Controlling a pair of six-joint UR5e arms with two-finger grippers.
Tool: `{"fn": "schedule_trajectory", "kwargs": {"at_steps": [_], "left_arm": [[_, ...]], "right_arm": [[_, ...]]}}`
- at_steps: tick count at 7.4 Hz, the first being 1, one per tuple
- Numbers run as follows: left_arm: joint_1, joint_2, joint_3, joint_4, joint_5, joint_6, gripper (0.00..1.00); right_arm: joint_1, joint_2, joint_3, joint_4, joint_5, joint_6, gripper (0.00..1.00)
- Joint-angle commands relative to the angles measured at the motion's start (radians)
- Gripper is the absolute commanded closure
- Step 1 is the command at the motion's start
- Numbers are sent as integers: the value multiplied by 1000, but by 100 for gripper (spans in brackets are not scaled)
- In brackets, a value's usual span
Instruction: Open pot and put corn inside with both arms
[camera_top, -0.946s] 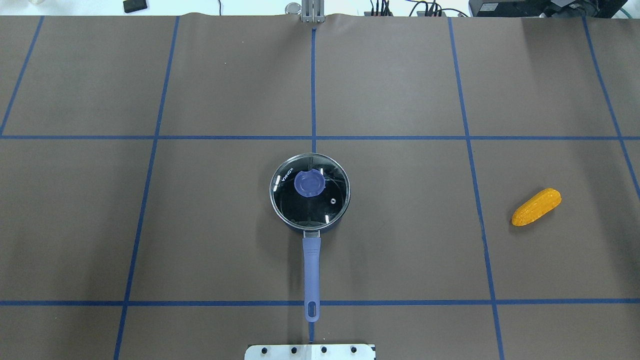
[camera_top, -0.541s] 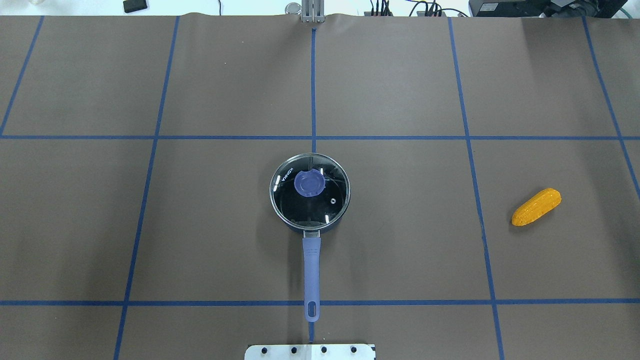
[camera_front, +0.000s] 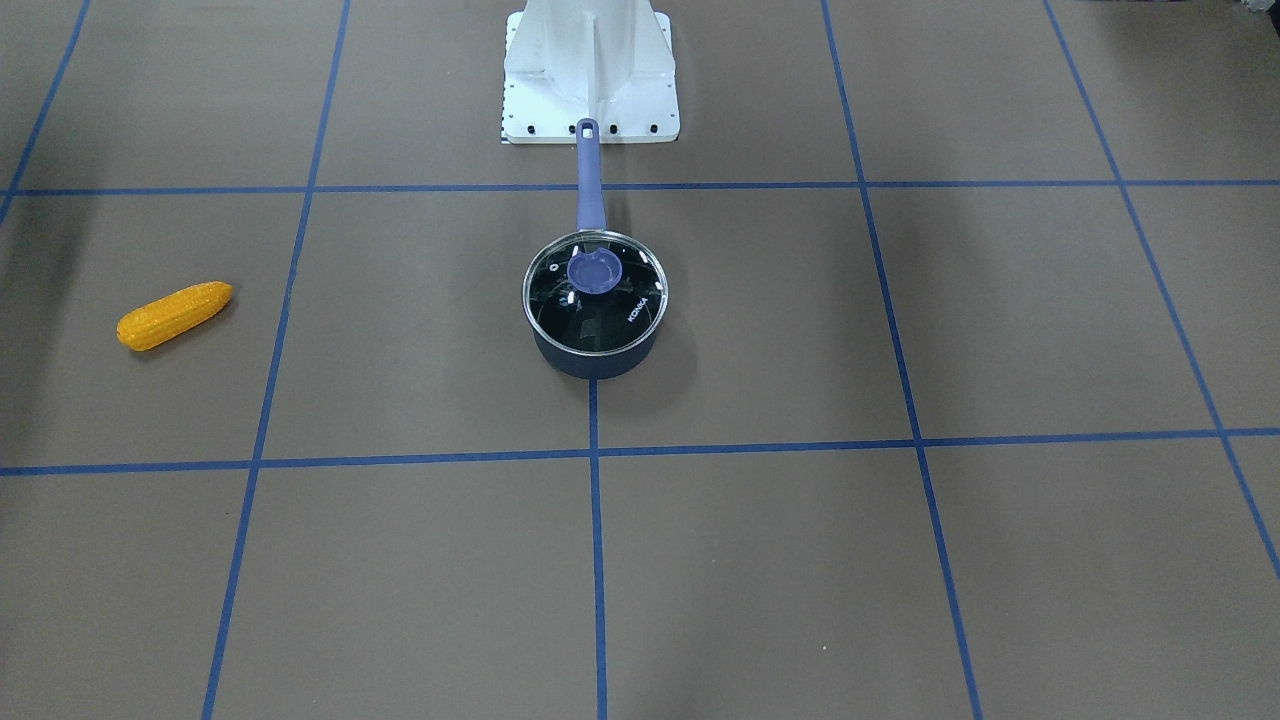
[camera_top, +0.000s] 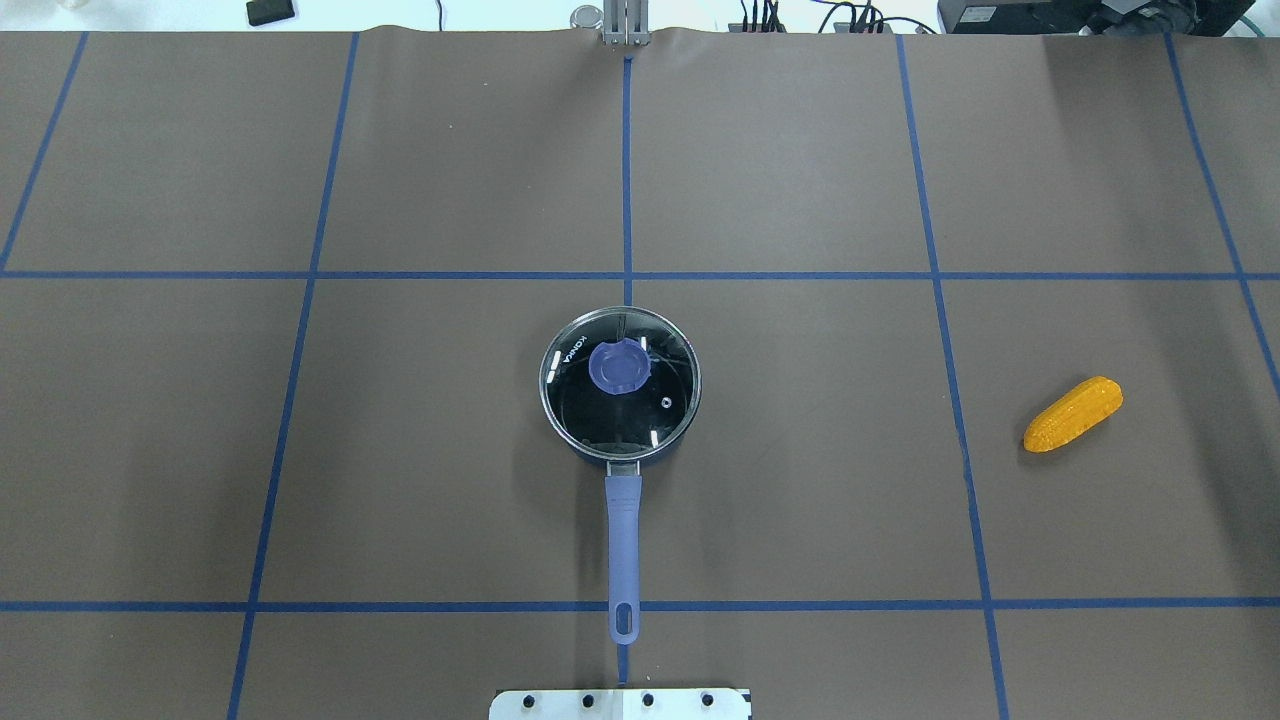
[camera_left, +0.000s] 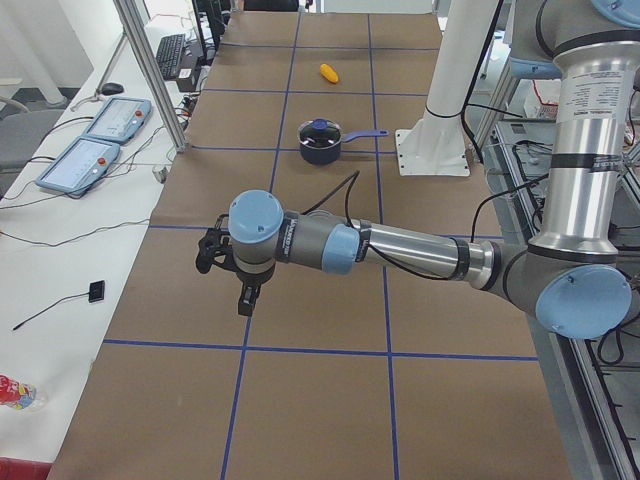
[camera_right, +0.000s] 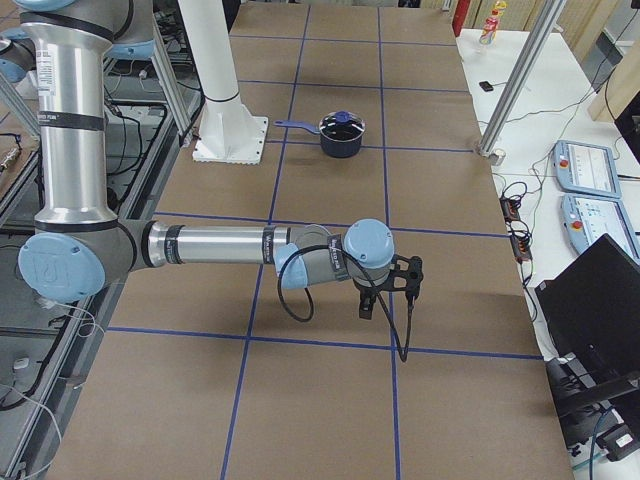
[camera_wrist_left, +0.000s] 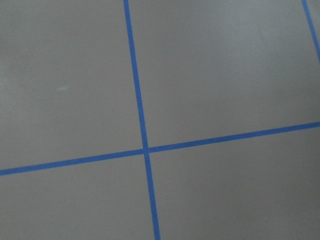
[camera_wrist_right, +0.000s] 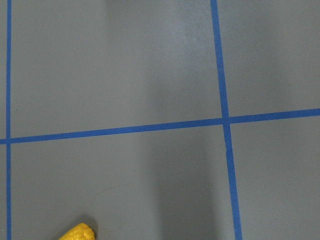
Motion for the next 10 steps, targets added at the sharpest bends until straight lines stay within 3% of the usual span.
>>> {"fn": "schedule_trajectory", "kwargs": {"at_steps": [1, 4, 7, 9, 10], "left_arm": [[128, -60, -104, 1, 11, -278, 2], [289, -178, -194, 7, 37, -615, 2], [467, -325, -204, 41, 144, -866, 2], [537, -478, -202, 215, 207, -899, 2], [573, -518, -192, 239, 220, -937, 2]], "right_arm": [[-47, 29, 16, 6, -28, 134, 3], [-115, 26, 24, 61, -64, 264, 1], [-214, 26, 24, 160, -100, 459, 0], [-253, 26, 31, 160, -103, 493, 0], [-282, 26, 44, 160, -104, 545, 0]]}}
